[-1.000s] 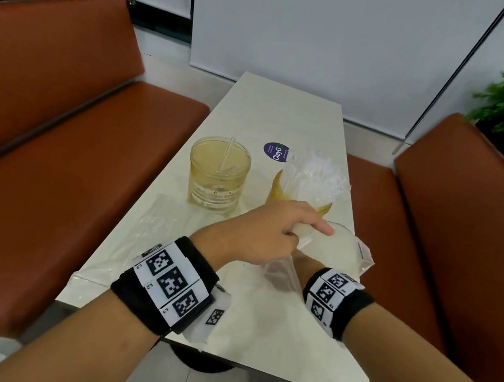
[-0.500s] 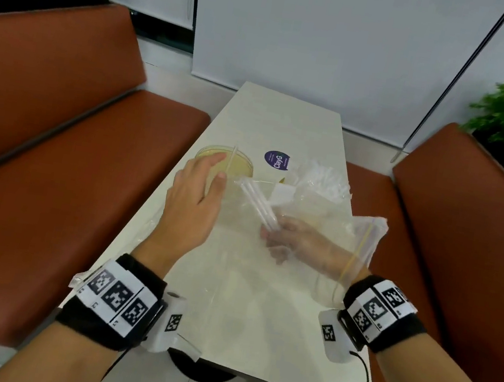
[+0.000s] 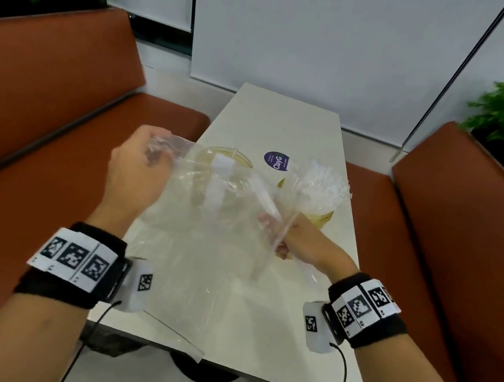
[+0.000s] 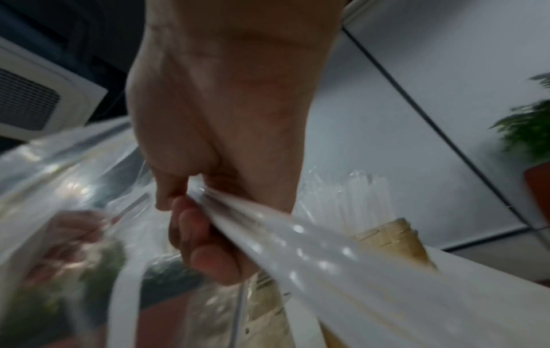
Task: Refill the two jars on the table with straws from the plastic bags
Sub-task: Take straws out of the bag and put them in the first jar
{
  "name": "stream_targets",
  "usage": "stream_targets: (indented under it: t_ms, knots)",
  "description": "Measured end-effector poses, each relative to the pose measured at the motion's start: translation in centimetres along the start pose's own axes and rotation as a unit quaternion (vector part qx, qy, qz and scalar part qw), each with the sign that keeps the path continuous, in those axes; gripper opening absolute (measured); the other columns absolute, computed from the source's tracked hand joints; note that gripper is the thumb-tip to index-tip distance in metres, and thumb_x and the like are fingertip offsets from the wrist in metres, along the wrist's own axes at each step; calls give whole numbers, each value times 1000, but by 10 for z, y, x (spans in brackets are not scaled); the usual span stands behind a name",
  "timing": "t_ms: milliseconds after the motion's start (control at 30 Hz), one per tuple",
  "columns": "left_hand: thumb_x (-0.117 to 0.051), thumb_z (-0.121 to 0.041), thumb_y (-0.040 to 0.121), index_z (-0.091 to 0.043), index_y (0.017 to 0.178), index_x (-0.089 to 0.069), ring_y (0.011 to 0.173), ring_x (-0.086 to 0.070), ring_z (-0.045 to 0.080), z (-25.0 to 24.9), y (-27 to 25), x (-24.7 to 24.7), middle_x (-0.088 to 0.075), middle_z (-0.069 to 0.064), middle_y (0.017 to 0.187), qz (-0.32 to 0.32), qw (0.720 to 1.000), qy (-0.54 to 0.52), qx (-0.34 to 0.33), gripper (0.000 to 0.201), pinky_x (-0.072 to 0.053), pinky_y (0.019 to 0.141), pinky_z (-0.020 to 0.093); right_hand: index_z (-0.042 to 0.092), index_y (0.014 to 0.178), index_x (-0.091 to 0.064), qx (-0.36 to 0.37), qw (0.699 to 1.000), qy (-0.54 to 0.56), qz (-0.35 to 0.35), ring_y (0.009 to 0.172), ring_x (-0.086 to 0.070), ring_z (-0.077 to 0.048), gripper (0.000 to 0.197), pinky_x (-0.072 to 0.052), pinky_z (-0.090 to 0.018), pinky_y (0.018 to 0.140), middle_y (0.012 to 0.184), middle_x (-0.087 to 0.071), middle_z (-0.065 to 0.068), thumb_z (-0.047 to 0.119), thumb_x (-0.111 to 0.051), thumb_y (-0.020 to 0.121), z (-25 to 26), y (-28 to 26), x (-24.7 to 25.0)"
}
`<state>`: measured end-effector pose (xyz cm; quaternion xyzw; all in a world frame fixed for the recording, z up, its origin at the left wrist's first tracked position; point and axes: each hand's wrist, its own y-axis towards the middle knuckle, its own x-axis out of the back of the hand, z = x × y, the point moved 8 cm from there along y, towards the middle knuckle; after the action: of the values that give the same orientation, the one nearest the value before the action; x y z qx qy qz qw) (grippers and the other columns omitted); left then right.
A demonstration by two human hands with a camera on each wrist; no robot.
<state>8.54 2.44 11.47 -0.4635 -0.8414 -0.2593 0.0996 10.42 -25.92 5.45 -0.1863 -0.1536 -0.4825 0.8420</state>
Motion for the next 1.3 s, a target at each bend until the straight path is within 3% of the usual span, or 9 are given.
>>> stream_targets:
  t_ms: [267, 400, 533, 700, 833, 967, 1100, 1200, 1300]
  knots:
    - [-58, -8, 92, -21, 101, -64, 90, -69, 25, 32, 3, 31, -68, -1, 95, -65, 992, -34, 101, 17, -60, 74, 41, 19, 75, -54, 99, 979, 135, -121, 53, -26, -11, 38, -25, -24, 50, 61, -31, 7, 43, -48, 104, 44, -8, 77]
    - [-57, -6, 90, -25, 90, -64, 73, -66, 17, 38, -14, -4, -70, -1, 92, -2, 989, -82, 127, 21, -58, 62, 36, 24, 56, -38, 184, 899, 254, -305, 46, -25, -12, 52, -22, -26, 47, 51, -31, 7, 49, -53, 99, 101, -8, 132]
    - [-56, -8, 94, -19, 103, -65, 62, -60, 14, 36, -31, -28, -70, 5, 92, 33, 986, -106, 123, 17, -42, 46, 21, 22, 59, -35, 222, 852, 230, -414, 50, -29, -15, 53, -29, -30, 50, 54, -32, 1, 50, -48, 101, 115, 6, 164]
    - [-57, -11, 95, -20, 109, -65, 60, -60, 13, 26, -43, -46, -69, 6, 91, 93, 986, -109, 90, 18, -41, 45, 14, 19, 70, -46, 140, 900, 116, -397, 50, -44, -12, 43, -51, -37, 62, 56, -41, 2, 43, -41, 106, 53, 59, 154]
    - [-57, -11, 97, -21, 111, -65, 59, -59, 13, 27, -46, -50, -69, 8, 91, 118, 983, -117, 84, 20, -42, 49, 14, 22, 77, -68, 64, 927, -21, -368, 59, -60, -6, 37, -51, -36, 70, 71, -68, -2, 35, -48, 105, 2, 72, 131]
    - [-57, -12, 98, -24, 110, -65, 61, -60, 12, 31, -46, -52, -69, 7, 92, 129, 981, -119, 85, 19, -43, 51, 15, 31, 95, -71, 97, 903, 9, -418, 81, -71, -16, 22, -60, -44, 83, 93, -75, 3, 13, -76, 84, 13, 65, 146]
    - [-56, -12, 99, -25, 109, -65, 63, -61, 14, 31, -45, -55, -69, 5, 89, 134, 980, -122, 81, 19, -45, 54, 20, 25, 113, -60, 220, 856, 62, -463, 82, -68, -10, 46, -57, -20, 73, 96, -69, -3, 7, -82, 77, 61, 51, 171]
    - [-57, -13, 99, -25, 109, -65, 63, -61, 14, 27, -46, -58, -69, 4, 86, 142, 979, -125, 74, 18, -45, 54, 20, 25, 114, -65, 271, 827, -82, -486, 85, -69, -12, 29, -56, -20, 75, 95, -71, 0, 12, -70, 88, 85, 48, 177]
    - [-57, -14, 99, -25, 108, -65, 62, -62, 13, 23, -45, -61, -69, 4, 86, 154, 979, -119, 62, 17, -45, 54, 20, 10, 123, -70, 188, 837, -320, -402, 100, -69, -25, 29, -54, -30, 90, 111, -73, -11, 24, -52, 104, 66, 72, 155]
